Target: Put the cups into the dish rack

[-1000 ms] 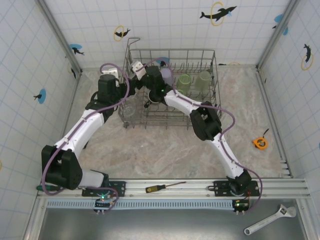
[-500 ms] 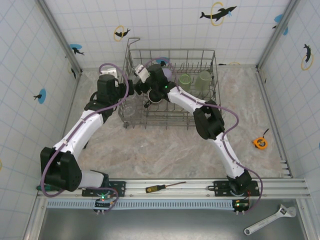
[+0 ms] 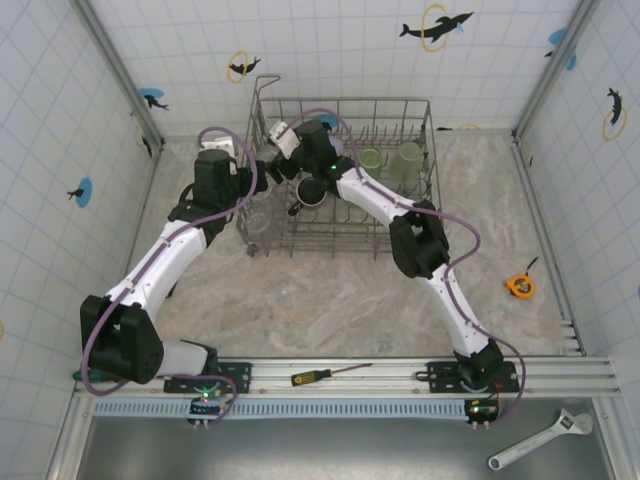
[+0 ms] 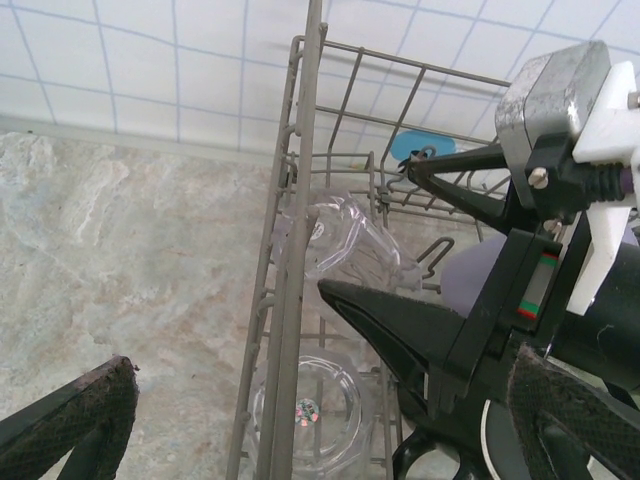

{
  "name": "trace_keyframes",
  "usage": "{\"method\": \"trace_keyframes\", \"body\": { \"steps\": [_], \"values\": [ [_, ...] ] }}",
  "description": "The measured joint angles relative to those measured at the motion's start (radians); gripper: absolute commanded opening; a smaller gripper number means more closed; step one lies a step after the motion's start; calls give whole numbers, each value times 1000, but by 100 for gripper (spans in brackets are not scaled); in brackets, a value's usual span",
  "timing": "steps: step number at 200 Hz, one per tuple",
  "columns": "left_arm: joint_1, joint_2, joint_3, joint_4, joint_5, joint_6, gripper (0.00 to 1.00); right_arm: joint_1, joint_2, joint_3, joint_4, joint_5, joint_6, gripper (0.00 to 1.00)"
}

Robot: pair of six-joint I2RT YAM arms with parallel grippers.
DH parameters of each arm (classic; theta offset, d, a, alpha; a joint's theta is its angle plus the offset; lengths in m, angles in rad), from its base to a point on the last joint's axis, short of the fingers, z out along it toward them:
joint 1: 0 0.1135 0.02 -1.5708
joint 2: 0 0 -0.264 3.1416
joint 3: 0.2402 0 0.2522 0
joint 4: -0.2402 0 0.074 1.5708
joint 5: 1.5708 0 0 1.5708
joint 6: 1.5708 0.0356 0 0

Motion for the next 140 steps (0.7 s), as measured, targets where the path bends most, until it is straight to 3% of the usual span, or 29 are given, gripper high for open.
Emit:
{"method": "trace_keyframes", "body": {
  "steps": [102, 140],
  "values": [
    [0, 0, 0, 0, 0, 22, 97, 5, 79, 26, 2, 10, -34, 96],
    [0, 0, 0, 0, -1, 24, 97, 11, 119, 77, 19, 23, -48, 89]
  ]
}}
